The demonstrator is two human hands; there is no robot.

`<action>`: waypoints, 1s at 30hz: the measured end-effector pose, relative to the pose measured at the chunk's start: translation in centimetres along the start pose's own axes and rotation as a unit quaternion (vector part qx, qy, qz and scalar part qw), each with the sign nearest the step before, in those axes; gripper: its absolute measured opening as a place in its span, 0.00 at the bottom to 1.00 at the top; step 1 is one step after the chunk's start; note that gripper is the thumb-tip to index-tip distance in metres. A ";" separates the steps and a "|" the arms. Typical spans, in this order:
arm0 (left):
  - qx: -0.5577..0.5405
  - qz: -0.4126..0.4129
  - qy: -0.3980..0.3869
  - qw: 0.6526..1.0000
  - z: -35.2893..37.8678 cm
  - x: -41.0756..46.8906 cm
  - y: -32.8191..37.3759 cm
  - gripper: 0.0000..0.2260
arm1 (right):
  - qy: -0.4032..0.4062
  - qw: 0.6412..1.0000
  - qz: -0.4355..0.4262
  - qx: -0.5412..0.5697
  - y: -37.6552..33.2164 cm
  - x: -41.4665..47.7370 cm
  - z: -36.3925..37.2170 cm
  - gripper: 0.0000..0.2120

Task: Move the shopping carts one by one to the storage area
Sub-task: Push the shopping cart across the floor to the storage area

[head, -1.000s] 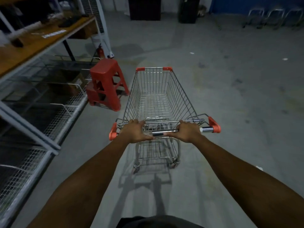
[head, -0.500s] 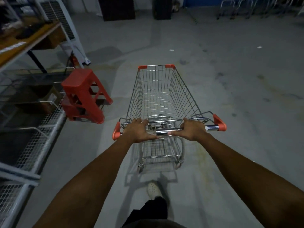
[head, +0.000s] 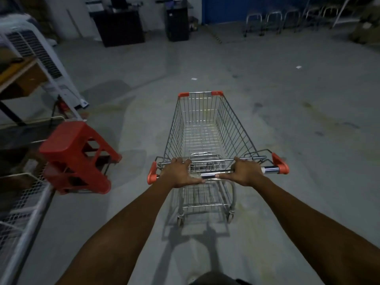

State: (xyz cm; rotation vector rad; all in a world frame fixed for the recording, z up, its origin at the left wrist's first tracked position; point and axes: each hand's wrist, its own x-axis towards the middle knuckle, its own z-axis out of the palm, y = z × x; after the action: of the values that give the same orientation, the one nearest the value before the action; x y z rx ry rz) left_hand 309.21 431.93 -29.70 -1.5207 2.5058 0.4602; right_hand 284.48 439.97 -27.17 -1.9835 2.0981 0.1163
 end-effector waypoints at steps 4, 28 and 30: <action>0.007 0.014 -0.002 1.000 -1.6 5.8 0.5 0.51 | -0.005 1.000 0.007 -0.003 2.5 4.7 -1.8 0.64; 0.024 0.040 0.040 0.998 -14.4 47.8 5.2 0.51 | 0.036 0.998 0.029 -0.031 23.7 41.5 -10.7 0.54; 0.015 0.058 0.059 0.996 -15.2 51.5 5.0 0.53 | 0.044 0.998 0.043 -0.023 25.2 44.6 -11.5 0.52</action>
State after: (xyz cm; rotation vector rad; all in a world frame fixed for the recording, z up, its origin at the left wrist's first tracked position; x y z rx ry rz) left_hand 281.03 385.89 -30.27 -1.4388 2.6890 0.3567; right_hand 256.26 395.75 -29.46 -1.9586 2.2556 0.0965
